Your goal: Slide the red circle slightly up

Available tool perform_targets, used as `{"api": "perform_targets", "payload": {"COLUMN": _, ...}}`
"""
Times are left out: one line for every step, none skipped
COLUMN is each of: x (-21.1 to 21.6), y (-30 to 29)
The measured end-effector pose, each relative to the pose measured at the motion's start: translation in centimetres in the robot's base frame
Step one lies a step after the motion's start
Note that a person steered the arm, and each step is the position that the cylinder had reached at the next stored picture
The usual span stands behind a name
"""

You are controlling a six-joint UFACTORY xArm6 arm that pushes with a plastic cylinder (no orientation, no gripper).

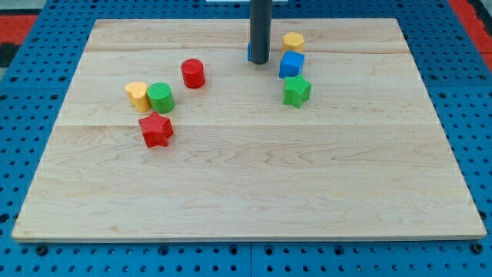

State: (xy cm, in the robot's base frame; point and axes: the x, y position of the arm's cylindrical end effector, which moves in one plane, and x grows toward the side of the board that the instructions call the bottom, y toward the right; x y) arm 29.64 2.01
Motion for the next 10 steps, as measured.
{"api": "perform_targets", "payload": {"x": -0.1, "y": 0.0}}
{"api": "perform_targets", "payload": {"x": -0.4, "y": 0.0}}
{"api": "perform_targets", "payload": {"x": -0.4, "y": 0.0}}
{"api": "perform_targets", "payload": {"x": 3.9, "y": -0.9}}
{"api": "perform_targets", "payload": {"x": 8.1, "y": -3.8}}
{"api": "perform_targets", "payload": {"x": 7.9, "y": -10.0}}
{"api": "perform_targets", "payload": {"x": 5.4, "y": -12.7}}
{"api": "perform_targets", "payload": {"x": 5.1, "y": -12.0}}
{"api": "perform_targets", "payload": {"x": 4.4, "y": -12.1}}
{"api": "perform_targets", "payload": {"x": 2.8, "y": -12.6}}
